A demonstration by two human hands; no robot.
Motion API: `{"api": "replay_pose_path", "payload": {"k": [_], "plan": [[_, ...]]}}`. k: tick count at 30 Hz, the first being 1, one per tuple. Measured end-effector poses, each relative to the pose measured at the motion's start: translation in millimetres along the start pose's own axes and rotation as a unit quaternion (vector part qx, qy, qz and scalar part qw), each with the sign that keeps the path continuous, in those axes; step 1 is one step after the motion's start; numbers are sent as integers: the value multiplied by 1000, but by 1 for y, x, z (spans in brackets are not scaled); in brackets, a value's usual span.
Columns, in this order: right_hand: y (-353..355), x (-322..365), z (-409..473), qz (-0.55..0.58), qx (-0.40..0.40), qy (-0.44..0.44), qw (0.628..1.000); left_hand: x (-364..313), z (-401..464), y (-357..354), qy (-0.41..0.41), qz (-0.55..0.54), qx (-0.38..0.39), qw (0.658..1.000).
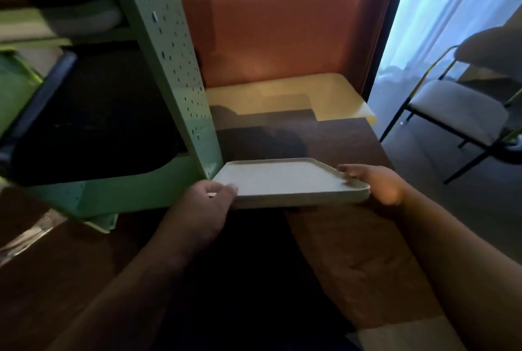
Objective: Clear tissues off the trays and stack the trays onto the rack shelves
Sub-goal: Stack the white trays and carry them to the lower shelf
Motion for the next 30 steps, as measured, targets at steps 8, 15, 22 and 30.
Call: {"api": "replay_pose_path", "payload": {"k": [8,15,22,30], "plan": [[8,26,-40,104,160,13,982,-53,-14,18,-62,101,-81,990],[29,61,-83,-95,191,145,966,-68,-44,45,-112,160,-165,967],[15,84,-146,-344,129,401,839,-52,-79,91,-151,106,-197,963],[-77,75,-208,-379,67,550,742,-36,-113,161,-150,146,-217,953]]}}
Point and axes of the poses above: each hand's wrist, its own z-axis towards the middle knuckle, its own y-axis out of the back of the hand, x = y × z, the point moved 2 cm from there along z, towards the middle knuckle, and after that the axes turned 10 degrees about -y, right-handed, at the moved point
